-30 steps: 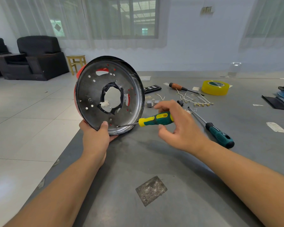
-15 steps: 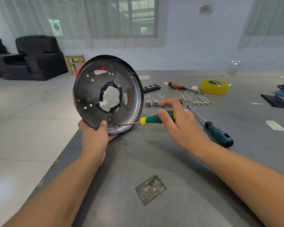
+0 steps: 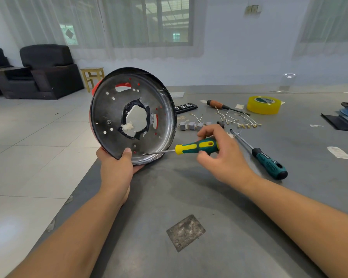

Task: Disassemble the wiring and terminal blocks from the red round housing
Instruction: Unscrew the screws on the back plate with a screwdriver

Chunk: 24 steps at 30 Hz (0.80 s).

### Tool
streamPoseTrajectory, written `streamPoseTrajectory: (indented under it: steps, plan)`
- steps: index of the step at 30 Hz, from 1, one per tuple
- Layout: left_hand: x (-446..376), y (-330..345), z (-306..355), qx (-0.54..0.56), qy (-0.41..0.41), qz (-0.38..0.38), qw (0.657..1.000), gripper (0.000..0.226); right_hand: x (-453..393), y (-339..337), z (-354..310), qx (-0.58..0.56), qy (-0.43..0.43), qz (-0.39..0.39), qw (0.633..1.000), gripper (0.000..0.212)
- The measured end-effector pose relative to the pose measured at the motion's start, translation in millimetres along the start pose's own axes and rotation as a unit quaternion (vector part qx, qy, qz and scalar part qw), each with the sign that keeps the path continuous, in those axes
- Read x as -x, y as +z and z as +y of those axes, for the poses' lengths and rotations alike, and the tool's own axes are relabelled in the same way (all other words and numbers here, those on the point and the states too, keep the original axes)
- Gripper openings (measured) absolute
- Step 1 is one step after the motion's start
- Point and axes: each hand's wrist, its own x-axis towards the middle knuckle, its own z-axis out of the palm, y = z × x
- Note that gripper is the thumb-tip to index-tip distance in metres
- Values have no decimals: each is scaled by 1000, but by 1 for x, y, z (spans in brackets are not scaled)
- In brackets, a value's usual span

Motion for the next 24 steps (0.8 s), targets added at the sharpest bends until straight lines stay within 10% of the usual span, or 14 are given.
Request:
streamPoseTrajectory:
  steps: [15, 24]
  plan:
    - [3, 0, 2, -1, -1, -3, 1000, 40, -3, 7, 8, -225, 120, 23, 967, 23]
    - [3, 1, 2, 7, -1, 0, 1000, 40, 0, 3, 3, -144, 98, 1, 985, 5]
